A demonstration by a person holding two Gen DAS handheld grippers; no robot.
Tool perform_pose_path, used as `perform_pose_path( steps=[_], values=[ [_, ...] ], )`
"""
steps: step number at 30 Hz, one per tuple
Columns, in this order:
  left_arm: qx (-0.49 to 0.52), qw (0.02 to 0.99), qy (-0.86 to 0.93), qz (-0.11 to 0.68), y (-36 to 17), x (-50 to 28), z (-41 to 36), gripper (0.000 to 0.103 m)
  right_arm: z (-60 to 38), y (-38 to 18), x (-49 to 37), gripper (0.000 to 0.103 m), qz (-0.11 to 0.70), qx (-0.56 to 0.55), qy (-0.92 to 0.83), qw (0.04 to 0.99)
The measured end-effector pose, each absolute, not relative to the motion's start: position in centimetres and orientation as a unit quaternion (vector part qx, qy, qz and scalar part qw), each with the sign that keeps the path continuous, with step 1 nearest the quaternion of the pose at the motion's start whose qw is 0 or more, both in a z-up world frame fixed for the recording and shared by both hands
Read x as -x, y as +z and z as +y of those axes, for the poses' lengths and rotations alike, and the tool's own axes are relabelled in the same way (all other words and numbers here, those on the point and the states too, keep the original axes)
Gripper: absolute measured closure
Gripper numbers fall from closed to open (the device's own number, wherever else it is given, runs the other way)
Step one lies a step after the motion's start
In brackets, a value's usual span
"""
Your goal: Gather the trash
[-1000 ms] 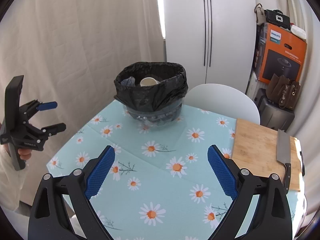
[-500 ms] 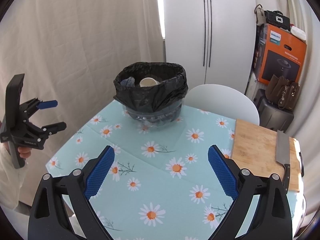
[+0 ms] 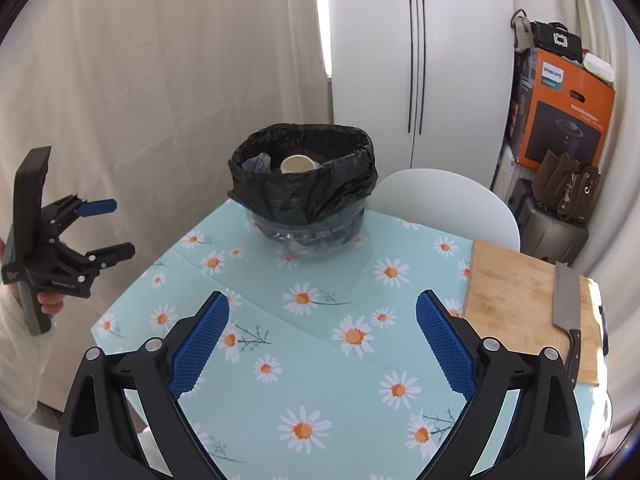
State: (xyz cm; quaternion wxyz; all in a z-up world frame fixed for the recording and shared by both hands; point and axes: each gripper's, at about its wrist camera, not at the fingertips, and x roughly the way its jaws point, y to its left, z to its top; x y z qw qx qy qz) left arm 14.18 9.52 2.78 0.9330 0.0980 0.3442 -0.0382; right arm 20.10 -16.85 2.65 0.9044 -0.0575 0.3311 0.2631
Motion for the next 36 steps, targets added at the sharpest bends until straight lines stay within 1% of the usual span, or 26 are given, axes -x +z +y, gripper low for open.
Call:
perform_pose_path(
  steps=[36],
  values=[
    [-0.100,0.932,-0.027,0.348,2.8,-15.0,9.7,0.006,-16.2,1.8,-21.3,0.012,0.342,0.069,0.272,0.897]
  ],
)
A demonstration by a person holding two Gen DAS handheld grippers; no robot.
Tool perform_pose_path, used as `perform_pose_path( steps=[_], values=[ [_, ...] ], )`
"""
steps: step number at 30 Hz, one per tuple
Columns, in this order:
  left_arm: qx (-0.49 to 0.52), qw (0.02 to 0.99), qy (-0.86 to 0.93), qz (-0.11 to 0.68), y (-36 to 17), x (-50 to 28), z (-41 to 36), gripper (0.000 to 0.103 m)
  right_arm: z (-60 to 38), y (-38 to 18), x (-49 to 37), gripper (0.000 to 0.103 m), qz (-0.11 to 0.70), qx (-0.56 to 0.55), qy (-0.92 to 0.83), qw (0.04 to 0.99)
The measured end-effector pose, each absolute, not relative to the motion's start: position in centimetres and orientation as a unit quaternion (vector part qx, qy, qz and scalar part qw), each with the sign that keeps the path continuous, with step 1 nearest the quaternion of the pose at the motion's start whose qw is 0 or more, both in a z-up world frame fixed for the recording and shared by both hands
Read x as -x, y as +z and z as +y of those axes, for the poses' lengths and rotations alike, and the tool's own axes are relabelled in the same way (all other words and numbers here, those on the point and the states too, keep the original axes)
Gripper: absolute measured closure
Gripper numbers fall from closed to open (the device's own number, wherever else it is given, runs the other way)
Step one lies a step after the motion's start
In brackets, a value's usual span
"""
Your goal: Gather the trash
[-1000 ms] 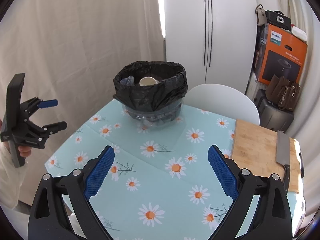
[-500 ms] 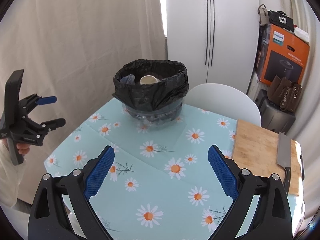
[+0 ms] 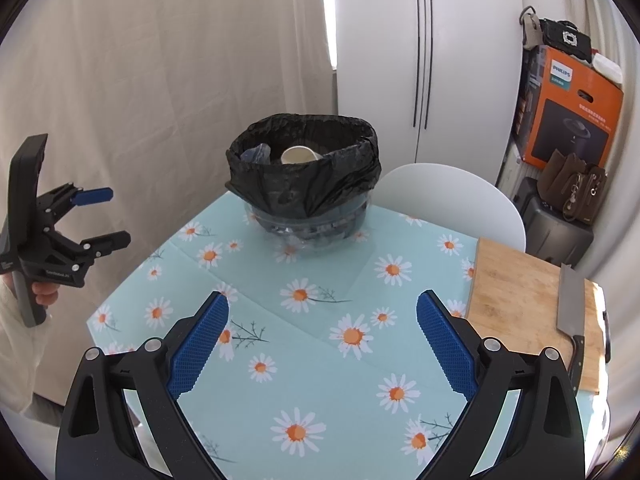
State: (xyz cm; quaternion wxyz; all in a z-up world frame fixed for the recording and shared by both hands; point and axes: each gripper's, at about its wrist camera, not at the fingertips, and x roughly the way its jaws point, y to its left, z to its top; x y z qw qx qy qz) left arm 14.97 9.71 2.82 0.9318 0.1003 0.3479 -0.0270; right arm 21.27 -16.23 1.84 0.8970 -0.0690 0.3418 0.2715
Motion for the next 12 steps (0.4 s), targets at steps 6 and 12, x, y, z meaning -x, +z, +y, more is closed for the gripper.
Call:
perform_pose_path(
  steps=[6,12],
  values=[
    [-0.095,0.932,-0.024,0.350,2.7,-15.0,10.1,0.006,-16.0,1.6,-21.5,0.012,0.343,0.070,0.272,0.896],
    [-0.083,0.930,-0.014,0.357,2.7,-15.3,10.9,0.006,-15.8,1.5,-21.7,0.012,0.344,0.071,0.274,0.895]
  ],
)
